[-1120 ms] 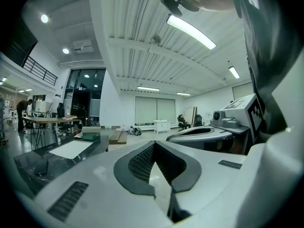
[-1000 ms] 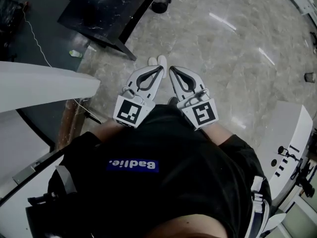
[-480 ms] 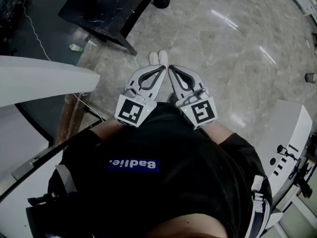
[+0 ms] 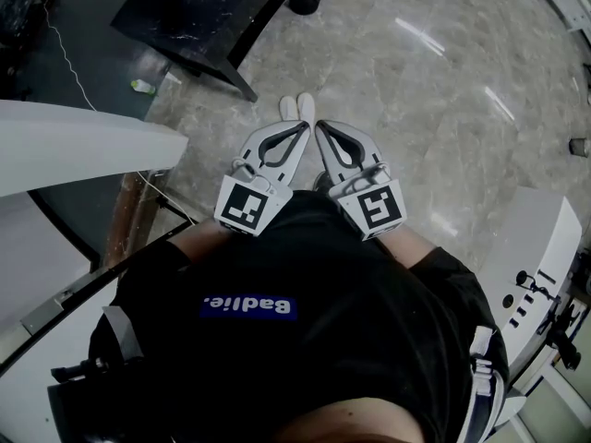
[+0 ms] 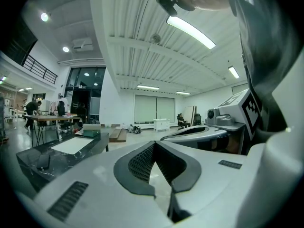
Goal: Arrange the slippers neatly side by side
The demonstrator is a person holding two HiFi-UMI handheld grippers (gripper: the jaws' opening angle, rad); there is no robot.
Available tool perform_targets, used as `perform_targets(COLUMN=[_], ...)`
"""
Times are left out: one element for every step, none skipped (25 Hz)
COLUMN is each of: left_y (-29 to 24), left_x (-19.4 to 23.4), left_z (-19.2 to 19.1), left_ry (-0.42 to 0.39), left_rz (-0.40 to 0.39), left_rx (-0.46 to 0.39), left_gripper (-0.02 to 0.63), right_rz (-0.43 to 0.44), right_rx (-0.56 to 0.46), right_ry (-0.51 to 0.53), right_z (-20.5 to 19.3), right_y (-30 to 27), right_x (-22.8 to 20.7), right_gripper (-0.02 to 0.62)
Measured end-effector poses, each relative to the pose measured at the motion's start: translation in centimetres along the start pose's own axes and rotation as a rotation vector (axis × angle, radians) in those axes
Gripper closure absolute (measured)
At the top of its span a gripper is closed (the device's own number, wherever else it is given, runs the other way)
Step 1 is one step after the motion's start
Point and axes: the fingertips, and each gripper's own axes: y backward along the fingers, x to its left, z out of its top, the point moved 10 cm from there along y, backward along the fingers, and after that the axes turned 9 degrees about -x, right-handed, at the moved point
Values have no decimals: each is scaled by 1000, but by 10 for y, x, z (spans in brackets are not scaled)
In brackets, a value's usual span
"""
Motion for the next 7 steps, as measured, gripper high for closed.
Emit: perform_targets(left_y=[0, 0, 0, 0, 0, -1, -1], left_x=[1, 1, 2, 2, 3, 3, 3], left_z=[0, 1, 1, 1, 1, 1, 1], left_ry=[0, 1, 2, 1, 0, 0, 0], left_rz=[1, 2, 2, 1, -1, -2, -2], left_rx=[-1, -2, -1, 1, 2, 3, 4], left_gripper=[606, 606, 606, 606, 606, 606, 606], right_rz=[1, 2, 2, 2, 2, 2, 2], right_rx=[0, 0, 1, 1, 1, 2, 2], right_ry=[1, 2, 2, 4, 5, 6, 7], right_z=[0, 1, 1, 1, 1, 1, 1], right_y=[0, -1, -1, -2, -2, -3, -3], right_x=[0, 1, 0, 0, -1, -1, -2], right_gripper=[595, 595, 595, 595, 595, 595, 595])
